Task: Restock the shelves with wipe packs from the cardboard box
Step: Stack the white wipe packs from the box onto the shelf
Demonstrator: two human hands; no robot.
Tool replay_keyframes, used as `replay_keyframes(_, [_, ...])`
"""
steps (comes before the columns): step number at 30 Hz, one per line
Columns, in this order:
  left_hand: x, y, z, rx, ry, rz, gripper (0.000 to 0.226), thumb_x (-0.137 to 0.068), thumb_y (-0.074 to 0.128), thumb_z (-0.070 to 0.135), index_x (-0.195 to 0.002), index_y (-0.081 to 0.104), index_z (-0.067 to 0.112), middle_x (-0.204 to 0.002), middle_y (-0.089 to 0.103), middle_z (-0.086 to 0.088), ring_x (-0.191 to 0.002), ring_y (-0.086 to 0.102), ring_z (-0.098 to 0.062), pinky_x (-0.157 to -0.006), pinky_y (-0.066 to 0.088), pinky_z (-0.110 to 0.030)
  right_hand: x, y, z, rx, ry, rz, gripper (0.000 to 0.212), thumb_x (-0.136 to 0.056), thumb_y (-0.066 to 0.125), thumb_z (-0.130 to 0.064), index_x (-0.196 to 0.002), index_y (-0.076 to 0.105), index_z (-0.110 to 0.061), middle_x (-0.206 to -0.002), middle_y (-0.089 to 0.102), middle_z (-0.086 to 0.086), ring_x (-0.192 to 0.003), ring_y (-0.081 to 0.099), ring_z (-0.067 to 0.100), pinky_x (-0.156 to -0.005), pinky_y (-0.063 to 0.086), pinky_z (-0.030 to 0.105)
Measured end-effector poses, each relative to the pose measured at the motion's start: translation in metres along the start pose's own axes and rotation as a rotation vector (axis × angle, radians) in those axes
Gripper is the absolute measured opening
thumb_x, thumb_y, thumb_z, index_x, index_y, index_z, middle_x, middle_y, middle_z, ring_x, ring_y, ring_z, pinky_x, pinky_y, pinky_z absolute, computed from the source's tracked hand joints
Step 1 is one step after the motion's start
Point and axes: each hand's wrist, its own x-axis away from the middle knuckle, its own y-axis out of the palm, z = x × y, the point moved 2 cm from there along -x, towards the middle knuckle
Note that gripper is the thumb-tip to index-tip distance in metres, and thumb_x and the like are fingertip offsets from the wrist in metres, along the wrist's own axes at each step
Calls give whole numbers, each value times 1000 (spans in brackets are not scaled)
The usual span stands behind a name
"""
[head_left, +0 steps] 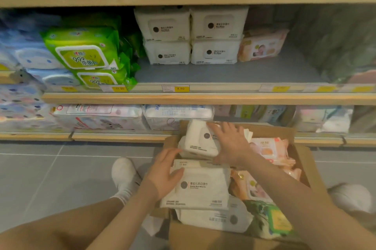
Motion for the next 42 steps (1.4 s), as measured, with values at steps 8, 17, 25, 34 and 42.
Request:
replay_keyframes(8, [9,44,23,-531,236,-378,117,-56,61,75,-148,5,28,-152,15,6,-140,12,-14,-116,1,-39,76,-26,67,70,181,75,115,-52,62,-81,-144,15,-31,-130,37,4,-119,36,26,-96,30,45])
replay_keyframes(17, [-8,33,36,-654,266,-354,112,-59,64,63,-147,7,26,-143,25,3,-130,26,-17,-110,23,-36,117,-30,85,56,259,53,106,-58,68,-63,-144,15,-31,-126,38,2,-116,35,24,-95,31,42])
replay_keyframes(25, [-35,-71,45,-583,185,-81,114,-48,42,81,-145,19,26,-139,34,4,-129,33,-20,-107,25,-41,63,-87,76,106,151,171,109,-56,70,-66,-144,15,-32,-129,36,1,-117,34,22,-95,28,41])
replay_keyframes(34, [-70,-172,-5,-609,35,258,112,-41,50,73,-139,35,20,-126,47,-4,-116,44,-28,-89,34,-44,-49,-139,38,225,-3,260,108,-56,68,-65,-144,17,-31,-126,38,2,-116,35,24,-97,27,44])
replay_keyframes(42, [-109,-184,-24,-595,68,302,101,-48,49,74,-136,33,25,-118,48,-1,-108,47,-26,-88,36,-42,-158,-170,2,257,-88,288,106,-61,72,-49,-148,14,-30,-127,45,13,-119,40,32,-98,30,46])
